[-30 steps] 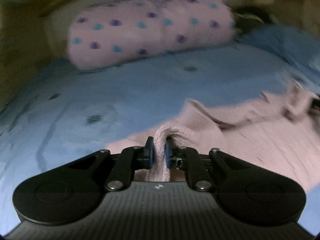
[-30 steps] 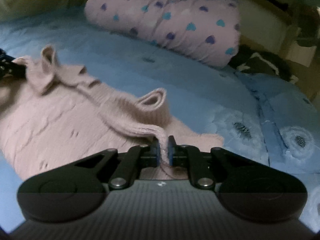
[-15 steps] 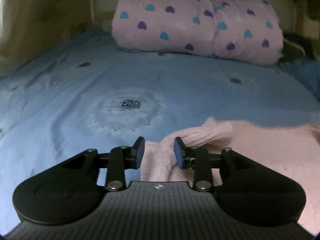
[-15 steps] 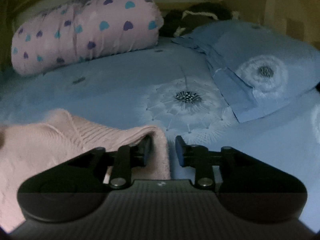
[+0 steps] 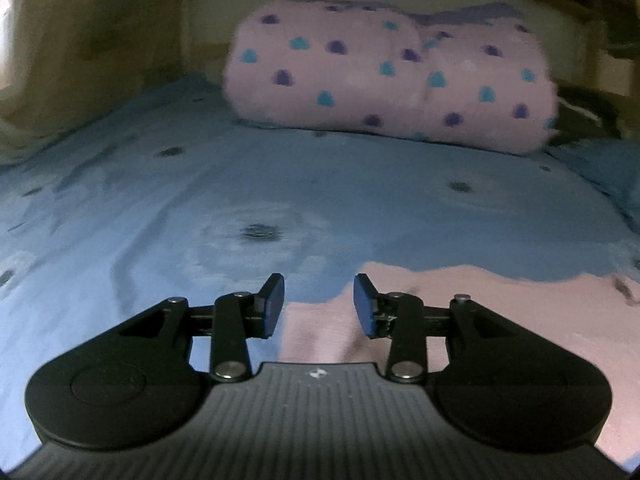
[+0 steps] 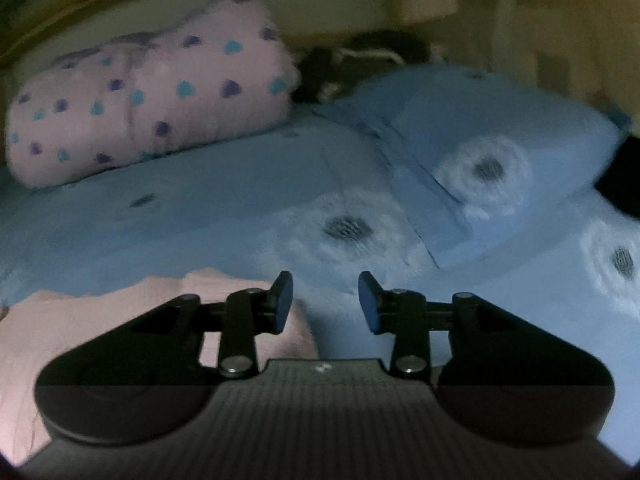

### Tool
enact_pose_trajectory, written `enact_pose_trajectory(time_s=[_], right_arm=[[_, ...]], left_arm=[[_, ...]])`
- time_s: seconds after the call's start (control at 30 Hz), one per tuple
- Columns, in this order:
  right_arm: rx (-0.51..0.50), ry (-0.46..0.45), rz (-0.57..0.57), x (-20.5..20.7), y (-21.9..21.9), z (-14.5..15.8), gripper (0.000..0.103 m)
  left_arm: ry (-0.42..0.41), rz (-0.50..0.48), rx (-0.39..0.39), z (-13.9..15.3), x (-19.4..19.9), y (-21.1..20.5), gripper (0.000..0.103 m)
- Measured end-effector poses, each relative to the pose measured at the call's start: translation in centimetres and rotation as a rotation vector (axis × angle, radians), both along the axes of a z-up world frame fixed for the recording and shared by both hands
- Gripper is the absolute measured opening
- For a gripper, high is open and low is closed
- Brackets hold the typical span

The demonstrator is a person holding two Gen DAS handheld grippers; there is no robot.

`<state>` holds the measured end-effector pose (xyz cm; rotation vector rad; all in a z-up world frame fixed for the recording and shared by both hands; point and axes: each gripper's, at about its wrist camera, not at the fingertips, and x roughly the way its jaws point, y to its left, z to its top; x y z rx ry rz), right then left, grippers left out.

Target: Fold small clothes

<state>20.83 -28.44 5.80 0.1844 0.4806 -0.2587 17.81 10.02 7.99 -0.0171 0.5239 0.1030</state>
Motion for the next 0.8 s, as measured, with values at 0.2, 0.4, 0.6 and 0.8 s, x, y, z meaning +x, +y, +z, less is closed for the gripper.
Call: enact_pose_trajectory(time_s=[0.2,0.4,0.6,0.8], right_arm=[[0.044,0.036,0.274,1.0,1.7,0.2,0.037],[0.024,0.152,0.317,4.2,1.9,-2.2,0.036],[0.038,0.117,0.249,6.0,0.9,-2.0,0.037],[0.008,0.132,0.112,7.5,-0.3,-2.1,0.038]], left_arm=[[0.082,-0.179,-0.075,-1.2,0.9,-1.9,0.044],[0.157,-0.136,-0.073,-3.8,3.4,-0.6,0.044],[0.132,0.012,-0.072,-3.6,4.1,2.2,0.044],[0.142,0.061,-0.112,-2.9,3.9,3.6,0.044]])
